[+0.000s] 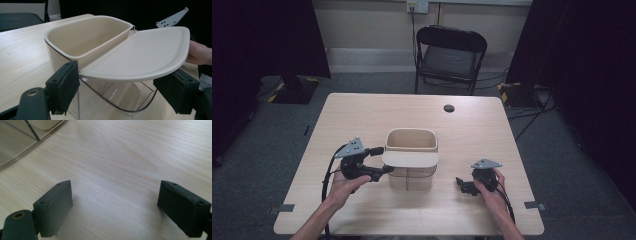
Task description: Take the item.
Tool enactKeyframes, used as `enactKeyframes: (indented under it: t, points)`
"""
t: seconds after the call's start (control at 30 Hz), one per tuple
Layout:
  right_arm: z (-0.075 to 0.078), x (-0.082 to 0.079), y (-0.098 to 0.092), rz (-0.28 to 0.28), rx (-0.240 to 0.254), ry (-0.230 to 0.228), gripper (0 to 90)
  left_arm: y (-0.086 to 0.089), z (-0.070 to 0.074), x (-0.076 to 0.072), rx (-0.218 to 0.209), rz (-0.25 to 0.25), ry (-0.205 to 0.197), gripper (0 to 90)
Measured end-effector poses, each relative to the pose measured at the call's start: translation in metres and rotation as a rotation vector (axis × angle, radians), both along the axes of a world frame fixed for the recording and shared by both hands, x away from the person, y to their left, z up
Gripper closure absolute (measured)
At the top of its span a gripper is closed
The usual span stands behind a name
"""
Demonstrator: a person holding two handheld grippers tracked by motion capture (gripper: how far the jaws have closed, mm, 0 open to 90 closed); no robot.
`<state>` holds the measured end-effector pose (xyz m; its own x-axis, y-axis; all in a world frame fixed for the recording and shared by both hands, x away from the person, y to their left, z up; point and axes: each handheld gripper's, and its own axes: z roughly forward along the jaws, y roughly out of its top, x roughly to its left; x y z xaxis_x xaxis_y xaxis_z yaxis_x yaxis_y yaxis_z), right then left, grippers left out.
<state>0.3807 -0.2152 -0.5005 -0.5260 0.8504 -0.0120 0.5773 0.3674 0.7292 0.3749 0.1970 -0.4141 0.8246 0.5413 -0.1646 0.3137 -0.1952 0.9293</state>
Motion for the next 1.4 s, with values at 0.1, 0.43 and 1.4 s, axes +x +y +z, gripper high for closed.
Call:
enactKeyframes:
  t: [0.1,0.43,1.4]
  points:
    - [0.0000,0.0000,0.0000,0.000,0.000,0.000,11.8,0.0005,0.0006,0.0015,0.005,-0.002,0.000,20.3]
    - [0.0000,0.0000,0.0000,0.000,0.000,0.000,11.8,0.0019,0.0001,0.0058,-0.008,-0.004,0.016,21.4]
    - [0.0000,0.0000,0.0001,0.000,0.000,0.000,11.8,0.0008,0.0062,0.0060,-0.043,-0.002,0.002,26.0]
